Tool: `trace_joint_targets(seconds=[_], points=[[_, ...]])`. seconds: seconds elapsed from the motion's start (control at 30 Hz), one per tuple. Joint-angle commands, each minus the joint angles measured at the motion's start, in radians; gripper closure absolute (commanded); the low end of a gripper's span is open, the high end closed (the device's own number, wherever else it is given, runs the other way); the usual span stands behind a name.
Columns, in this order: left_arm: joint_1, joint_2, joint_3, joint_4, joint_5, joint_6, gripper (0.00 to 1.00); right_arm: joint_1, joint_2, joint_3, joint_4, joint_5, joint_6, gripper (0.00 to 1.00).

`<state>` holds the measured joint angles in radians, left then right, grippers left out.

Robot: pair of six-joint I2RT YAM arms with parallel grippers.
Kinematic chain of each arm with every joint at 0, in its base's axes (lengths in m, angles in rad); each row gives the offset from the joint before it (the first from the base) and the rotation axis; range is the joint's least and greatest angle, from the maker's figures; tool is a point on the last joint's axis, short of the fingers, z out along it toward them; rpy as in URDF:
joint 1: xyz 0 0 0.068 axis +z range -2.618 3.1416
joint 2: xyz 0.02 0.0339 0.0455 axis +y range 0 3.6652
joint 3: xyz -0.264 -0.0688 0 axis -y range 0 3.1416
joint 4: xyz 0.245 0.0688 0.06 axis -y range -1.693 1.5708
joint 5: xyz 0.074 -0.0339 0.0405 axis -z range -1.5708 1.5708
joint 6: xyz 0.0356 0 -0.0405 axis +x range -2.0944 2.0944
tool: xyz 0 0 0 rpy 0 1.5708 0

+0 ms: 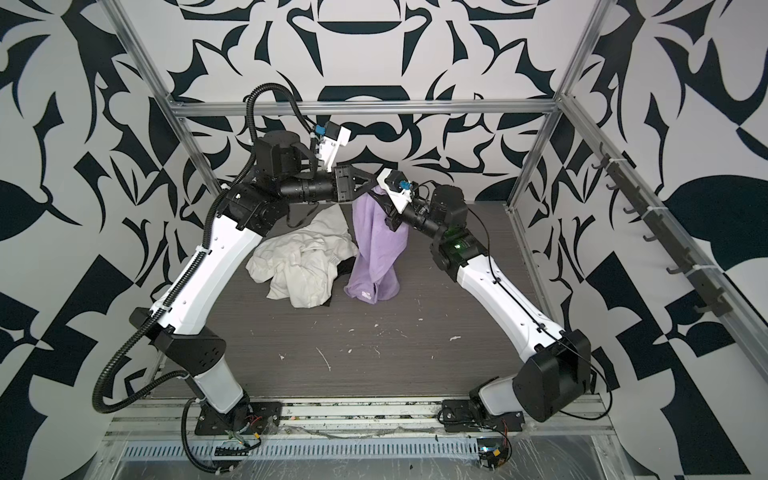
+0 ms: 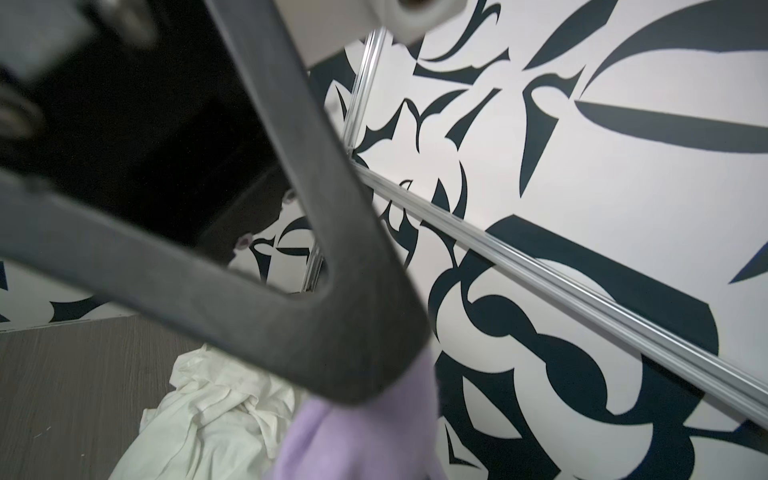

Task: Pick out a specific cloth from the pile
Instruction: 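Open the left gripper releasing the cloth while the right gripper holds it, then carry the lavender cloth with the right gripper toward the robot, lowering it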

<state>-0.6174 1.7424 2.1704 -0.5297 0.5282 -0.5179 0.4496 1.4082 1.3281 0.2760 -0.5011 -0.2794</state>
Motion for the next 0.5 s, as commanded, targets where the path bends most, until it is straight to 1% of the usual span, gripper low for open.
trace_joint_targets(seconds=[0.0,0.13,0.23,0.33,0.47], points=[[-0.004,-0.059,-0.007,0.072,-0.026,0.032,0.61,0.007,-0.053,0.063,-0.031,0.045,-0.016,1.0],[-0.003,-0.11,-0.058,0.088,-0.065,0.059,0.44,0.005,-0.067,0.077,-0.068,0.072,-0.029,1.0],[0.002,-0.157,-0.12,0.118,-0.093,0.069,0.36,0.004,-0.088,0.08,-0.098,0.091,-0.046,1.0],[0.01,-0.192,-0.173,0.148,-0.111,0.077,0.31,0.002,-0.108,0.09,-0.13,0.1,-0.06,1.0],[0.022,-0.224,-0.215,0.162,-0.115,0.08,0.3,-0.001,-0.125,0.115,-0.179,0.087,-0.068,1.0]])
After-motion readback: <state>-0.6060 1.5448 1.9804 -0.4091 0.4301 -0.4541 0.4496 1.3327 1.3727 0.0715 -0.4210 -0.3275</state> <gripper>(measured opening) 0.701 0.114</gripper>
